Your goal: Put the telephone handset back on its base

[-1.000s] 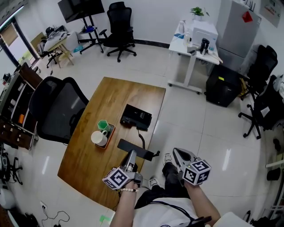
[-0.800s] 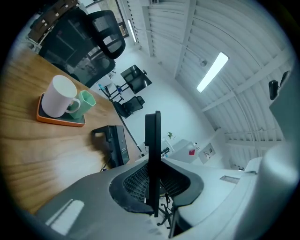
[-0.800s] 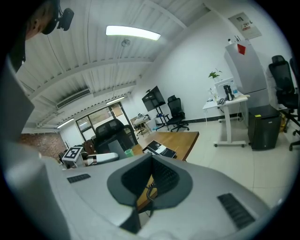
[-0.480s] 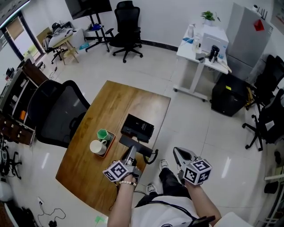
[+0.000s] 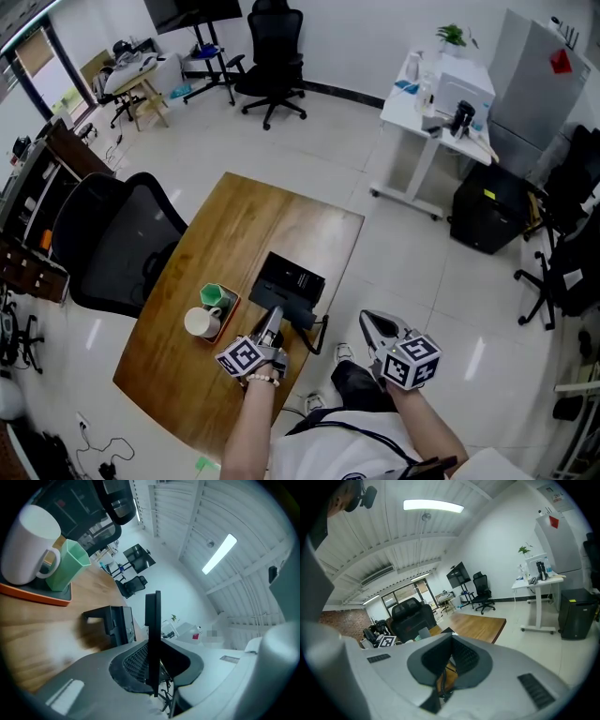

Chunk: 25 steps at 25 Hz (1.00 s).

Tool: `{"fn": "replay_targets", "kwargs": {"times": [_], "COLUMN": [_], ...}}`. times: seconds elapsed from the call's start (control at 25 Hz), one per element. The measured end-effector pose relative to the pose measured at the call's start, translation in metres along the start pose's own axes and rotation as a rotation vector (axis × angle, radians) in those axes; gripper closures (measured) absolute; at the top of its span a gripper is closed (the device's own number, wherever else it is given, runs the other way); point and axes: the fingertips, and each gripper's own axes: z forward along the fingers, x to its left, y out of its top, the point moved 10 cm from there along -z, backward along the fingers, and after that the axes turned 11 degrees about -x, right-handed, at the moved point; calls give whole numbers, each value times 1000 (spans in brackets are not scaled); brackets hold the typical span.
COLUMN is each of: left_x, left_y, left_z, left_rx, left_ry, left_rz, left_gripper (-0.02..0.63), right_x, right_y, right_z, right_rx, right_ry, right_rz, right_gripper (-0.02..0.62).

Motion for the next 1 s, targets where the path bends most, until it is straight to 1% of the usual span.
{"fn": "replay_targets", "kwargs": {"times": [0.32,0.56,1.0], "left_x": [26,44,63], "left_y": [-10,-15,-19], "left_z": [22,33,42], "left_rx": [-21,-31,-33], "left_ry": [1,17,24], "left_rz": [-38,-63,-83], "left_gripper": [532,532,532], "right_x": [-18,-30,-42], "right_y": [3,6,10], "right_z": [13,22,39], "right_rx": [35,47,74], "right_ry": [1,-1,10], "right_rz": [-3,-12,-20], "right_gripper": [595,595,595]}}
